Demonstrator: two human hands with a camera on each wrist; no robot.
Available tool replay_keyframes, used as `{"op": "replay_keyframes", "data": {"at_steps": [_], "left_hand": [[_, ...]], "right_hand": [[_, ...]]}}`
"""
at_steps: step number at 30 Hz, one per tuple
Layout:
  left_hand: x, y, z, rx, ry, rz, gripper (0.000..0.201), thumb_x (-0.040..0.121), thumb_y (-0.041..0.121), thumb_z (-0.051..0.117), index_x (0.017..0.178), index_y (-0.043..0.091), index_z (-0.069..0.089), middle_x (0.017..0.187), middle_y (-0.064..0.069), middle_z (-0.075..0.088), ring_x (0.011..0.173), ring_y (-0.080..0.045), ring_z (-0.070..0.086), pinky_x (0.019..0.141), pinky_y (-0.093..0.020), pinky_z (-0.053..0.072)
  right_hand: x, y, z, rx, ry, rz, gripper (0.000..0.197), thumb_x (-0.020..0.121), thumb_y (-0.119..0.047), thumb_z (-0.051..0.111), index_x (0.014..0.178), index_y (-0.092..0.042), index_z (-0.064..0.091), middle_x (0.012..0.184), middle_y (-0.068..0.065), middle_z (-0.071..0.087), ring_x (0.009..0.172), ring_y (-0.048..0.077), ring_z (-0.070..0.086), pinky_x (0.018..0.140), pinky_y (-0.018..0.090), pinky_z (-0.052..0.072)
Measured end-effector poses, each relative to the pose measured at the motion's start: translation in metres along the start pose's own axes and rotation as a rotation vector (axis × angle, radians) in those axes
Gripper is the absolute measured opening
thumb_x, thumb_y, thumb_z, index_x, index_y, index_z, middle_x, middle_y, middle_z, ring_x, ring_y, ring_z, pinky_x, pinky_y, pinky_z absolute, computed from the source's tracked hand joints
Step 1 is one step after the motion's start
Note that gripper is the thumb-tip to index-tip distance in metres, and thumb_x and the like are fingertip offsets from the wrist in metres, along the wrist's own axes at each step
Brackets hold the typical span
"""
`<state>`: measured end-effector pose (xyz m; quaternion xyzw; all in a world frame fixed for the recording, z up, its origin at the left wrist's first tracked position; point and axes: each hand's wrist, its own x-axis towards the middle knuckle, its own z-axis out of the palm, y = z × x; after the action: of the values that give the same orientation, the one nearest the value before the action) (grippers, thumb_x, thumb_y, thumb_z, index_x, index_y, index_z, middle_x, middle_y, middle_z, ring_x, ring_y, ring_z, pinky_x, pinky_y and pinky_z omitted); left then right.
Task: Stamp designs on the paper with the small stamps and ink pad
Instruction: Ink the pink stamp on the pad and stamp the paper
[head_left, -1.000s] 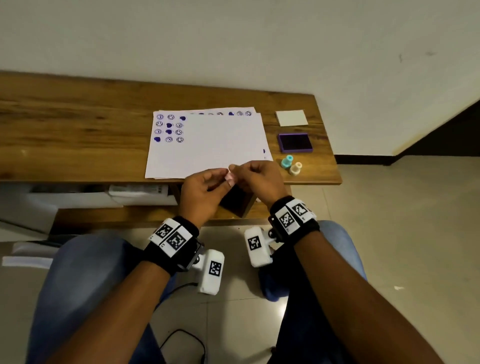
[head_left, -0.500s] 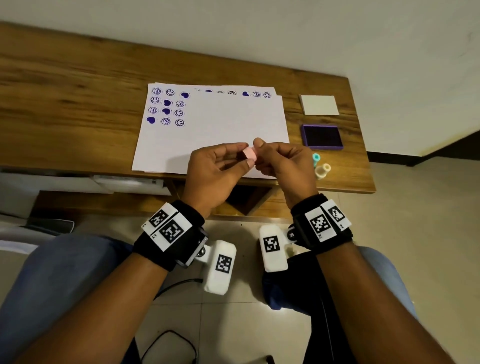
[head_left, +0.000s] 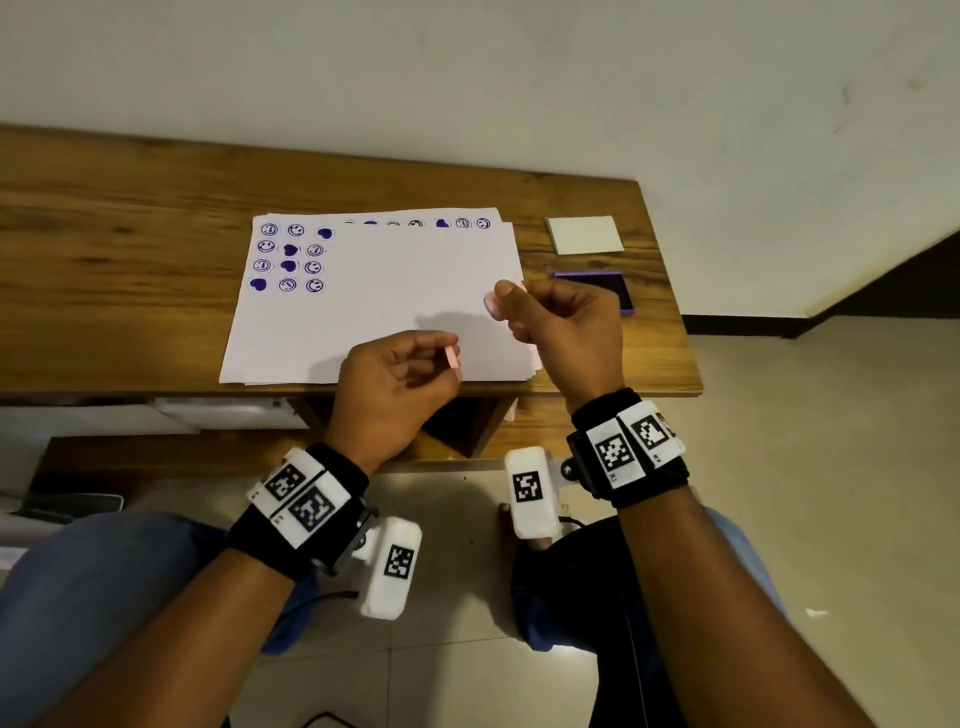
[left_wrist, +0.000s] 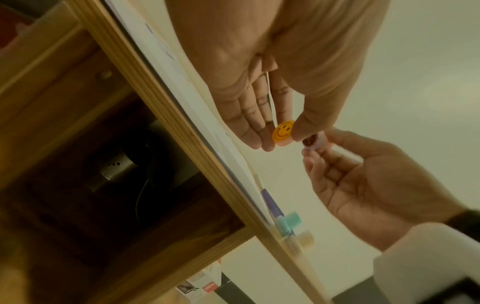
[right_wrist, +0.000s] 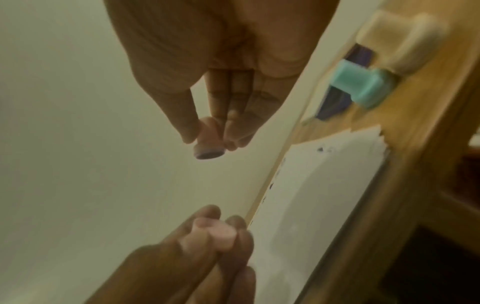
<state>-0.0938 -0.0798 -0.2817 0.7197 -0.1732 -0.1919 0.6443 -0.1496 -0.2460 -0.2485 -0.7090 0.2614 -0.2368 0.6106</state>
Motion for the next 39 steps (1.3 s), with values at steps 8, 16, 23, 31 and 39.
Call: {"op": "replay_keyframes", "data": {"at_steps": [8, 16, 23, 31, 39], "left_hand": [[-0.013, -0.011, 0.008, 0.112, -0.001, 0.023, 0.032, 0.081, 0.000, 0.072, 0.110, 0.014, 0.069, 0.099, 0.000, 0.073, 0.087, -0.011, 0.071, 0.081, -0.017, 0.055], [0.021, 0.030, 0.061, 0.515, -0.159, 0.028, 0.035, 0.084, 0.017, 0.073, 0.118, 0.023, 0.065, 0.109, 0.008, 0.064, 0.091, -0.008, 0.063, 0.070, -0.012, 0.050], [0.038, 0.056, 0.120, 0.596, -0.298, 0.320, 0.032, 0.078, 0.014, 0.076, 0.109, 0.019, 0.069, 0.105, 0.009, 0.066, 0.097, -0.005, 0.061, 0.083, -0.019, 0.052], [0.052, 0.044, 0.216, 0.753, -0.408, 0.343, 0.024, 0.078, 0.007, 0.071, 0.099, 0.018, 0.072, 0.099, 0.002, 0.070, 0.093, -0.013, 0.064, 0.081, -0.030, 0.054], [0.063, 0.030, 0.215, 1.062, -0.367, 0.278, 0.022, 0.081, 0.029, 0.069, 0.103, 0.030, 0.070, 0.105, 0.008, 0.070, 0.111, -0.020, 0.057, 0.097, -0.045, 0.035]], "right_hand": [[0.015, 0.008, -0.053, -0.064, 0.142, -0.060, 0.006, 0.083, -0.021, 0.079, 0.087, -0.016, 0.079, 0.081, -0.001, 0.078, 0.079, 0.015, 0.075, 0.080, 0.046, 0.062], [0.022, 0.010, -0.134, 0.159, 0.340, 0.093, 0.016, 0.080, -0.020, 0.082, 0.093, -0.012, 0.078, 0.082, 0.006, 0.077, 0.069, 0.009, 0.068, 0.067, 0.025, 0.055], [0.024, 0.009, -0.150, 0.251, 0.400, 0.101, 0.015, 0.078, -0.017, 0.082, 0.089, -0.008, 0.079, 0.085, 0.011, 0.077, 0.073, 0.013, 0.067, 0.069, 0.026, 0.055], [0.027, 0.008, -0.176, 0.393, 0.501, 0.141, 0.010, 0.081, -0.015, 0.079, 0.084, -0.006, 0.079, 0.087, 0.014, 0.077, 0.063, 0.010, 0.061, 0.066, 0.028, 0.053], [0.027, 0.013, -0.180, 0.468, 0.474, 0.175, 0.015, 0.080, -0.015, 0.080, 0.088, -0.002, 0.078, 0.078, 0.008, 0.074, 0.060, 0.010, 0.058, 0.063, 0.028, 0.050]]}}
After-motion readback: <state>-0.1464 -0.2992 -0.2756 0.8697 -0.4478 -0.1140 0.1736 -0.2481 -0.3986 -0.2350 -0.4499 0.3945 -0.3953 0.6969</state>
